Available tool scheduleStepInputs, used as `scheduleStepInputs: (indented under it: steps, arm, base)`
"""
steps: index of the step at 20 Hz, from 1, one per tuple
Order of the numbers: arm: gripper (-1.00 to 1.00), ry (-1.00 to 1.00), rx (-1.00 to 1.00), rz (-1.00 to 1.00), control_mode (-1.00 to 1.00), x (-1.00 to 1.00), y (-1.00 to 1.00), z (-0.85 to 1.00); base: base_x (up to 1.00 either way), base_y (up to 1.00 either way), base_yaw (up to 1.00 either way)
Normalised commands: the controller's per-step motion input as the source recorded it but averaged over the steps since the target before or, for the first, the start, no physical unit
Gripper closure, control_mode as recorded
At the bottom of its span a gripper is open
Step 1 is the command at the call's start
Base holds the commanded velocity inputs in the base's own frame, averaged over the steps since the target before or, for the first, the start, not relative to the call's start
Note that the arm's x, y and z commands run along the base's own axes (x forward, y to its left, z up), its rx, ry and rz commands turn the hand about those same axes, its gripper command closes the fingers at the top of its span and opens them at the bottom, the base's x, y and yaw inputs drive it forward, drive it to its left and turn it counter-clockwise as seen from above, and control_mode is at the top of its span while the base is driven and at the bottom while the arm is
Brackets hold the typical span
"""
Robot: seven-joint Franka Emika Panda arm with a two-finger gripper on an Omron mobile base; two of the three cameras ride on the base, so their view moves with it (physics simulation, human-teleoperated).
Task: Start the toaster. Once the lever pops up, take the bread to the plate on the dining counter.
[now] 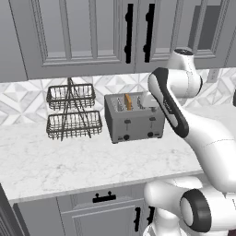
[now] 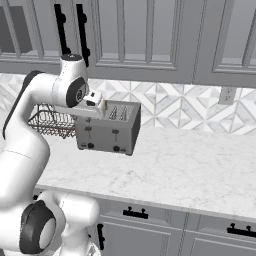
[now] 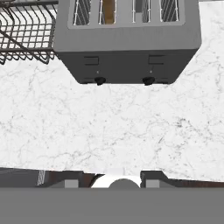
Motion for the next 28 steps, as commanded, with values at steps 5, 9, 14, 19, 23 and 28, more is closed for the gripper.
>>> scheduleStepInputs:
  steps: [5,9,14,19,23,28]
  arm:
    - [-1.00,0.00,0.00,0.00,-1.00,-0.21,0.00,-0.01]
    - [-1.00,-0.07,0.00,0.03,-1.00,-0.61,0.11,-0.17]
    - [-1.00,-0.10,0.00,0.00,-1.00,-0.24,0.65,-0.33]
    - [-1.00,-0.06,0.00,-0.05,-1.00,0.22,0.60,-0.12]
    - [-1.00,-0.05,0.00,-0.04,-1.00,0.42,0.23,-0.07]
    - [-1.00,0.00,0.00,-0.03,-1.00,0.54,0.00,-0.08]
  base:
    - [0.00,0.00,0.00]
    - [0.00,0.00,0.00]
    - [0.00,0.00,0.00]
    - [0.00,0.00,0.00]
    - [0.00,0.00,0.00]
    - [0.00,0.00,0.00]
